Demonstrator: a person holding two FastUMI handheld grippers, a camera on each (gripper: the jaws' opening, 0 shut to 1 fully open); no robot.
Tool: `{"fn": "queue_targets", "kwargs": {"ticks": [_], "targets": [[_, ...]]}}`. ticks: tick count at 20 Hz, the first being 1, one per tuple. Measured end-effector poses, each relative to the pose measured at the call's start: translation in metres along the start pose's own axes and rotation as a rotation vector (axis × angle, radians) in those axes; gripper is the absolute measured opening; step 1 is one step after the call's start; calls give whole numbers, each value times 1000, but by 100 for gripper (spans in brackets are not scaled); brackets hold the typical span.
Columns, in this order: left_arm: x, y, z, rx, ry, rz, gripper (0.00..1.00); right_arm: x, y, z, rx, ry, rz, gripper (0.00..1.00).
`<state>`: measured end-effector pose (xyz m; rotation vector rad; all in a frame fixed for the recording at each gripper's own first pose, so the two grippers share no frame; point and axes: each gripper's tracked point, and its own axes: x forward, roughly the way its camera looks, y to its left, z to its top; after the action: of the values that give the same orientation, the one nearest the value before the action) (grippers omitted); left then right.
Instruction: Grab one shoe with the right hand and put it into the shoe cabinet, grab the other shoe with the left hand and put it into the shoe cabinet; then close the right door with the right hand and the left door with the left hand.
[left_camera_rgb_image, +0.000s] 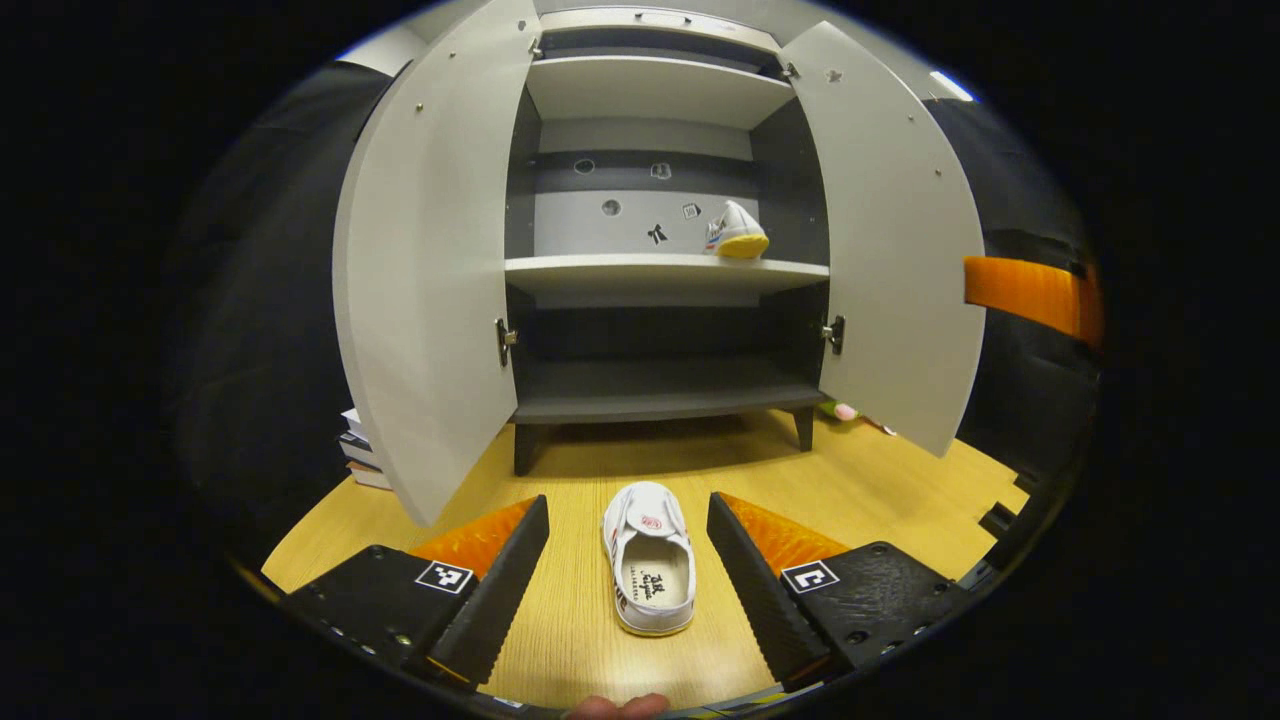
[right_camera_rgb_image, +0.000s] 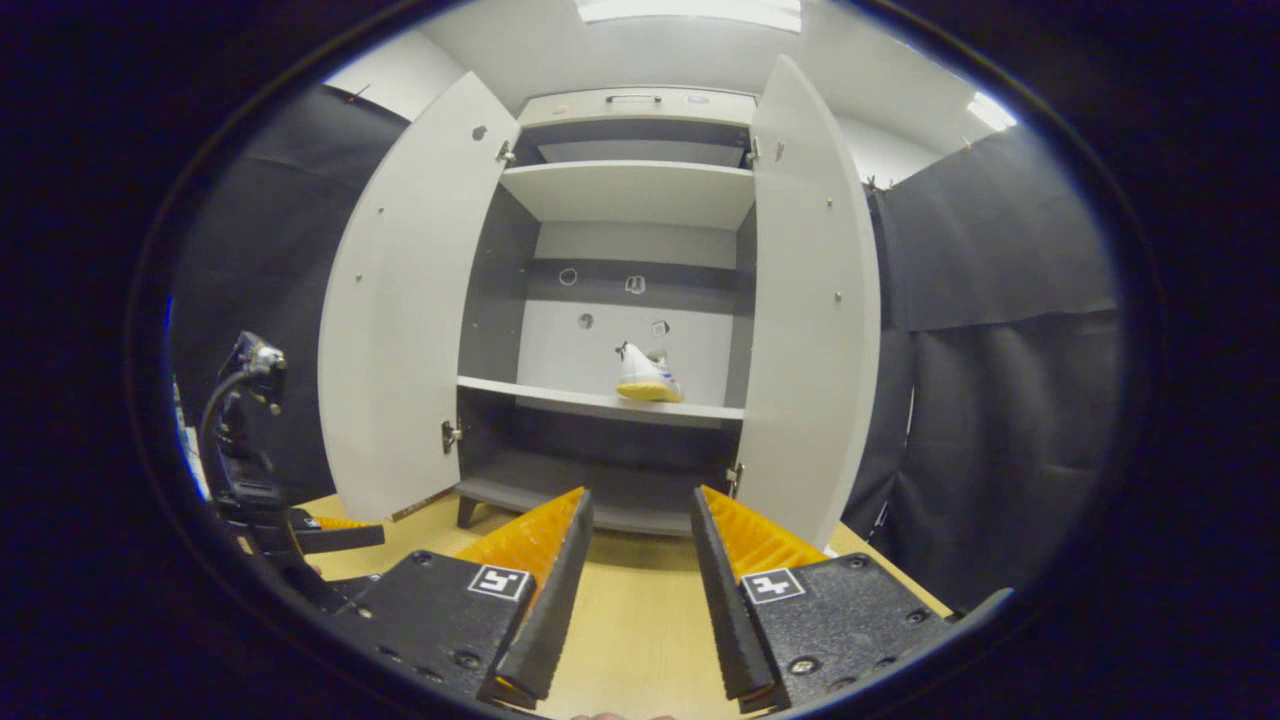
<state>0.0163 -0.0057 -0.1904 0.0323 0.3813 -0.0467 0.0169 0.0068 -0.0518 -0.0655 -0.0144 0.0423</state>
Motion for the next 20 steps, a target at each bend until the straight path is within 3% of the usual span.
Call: {"fn": "queue_targets", "kwargs": {"ticks": [9,14,20], "targets": [[45,22,-71,42,187,48,98,-14,-32,-41,37,106,-21,72],[85,23,-89,34,245,29,100,-10,-43,-39,47,108,-41,71],[126,21,-102,26,294,4,96,-2,-48,-37,38,113,-55,72]]}}
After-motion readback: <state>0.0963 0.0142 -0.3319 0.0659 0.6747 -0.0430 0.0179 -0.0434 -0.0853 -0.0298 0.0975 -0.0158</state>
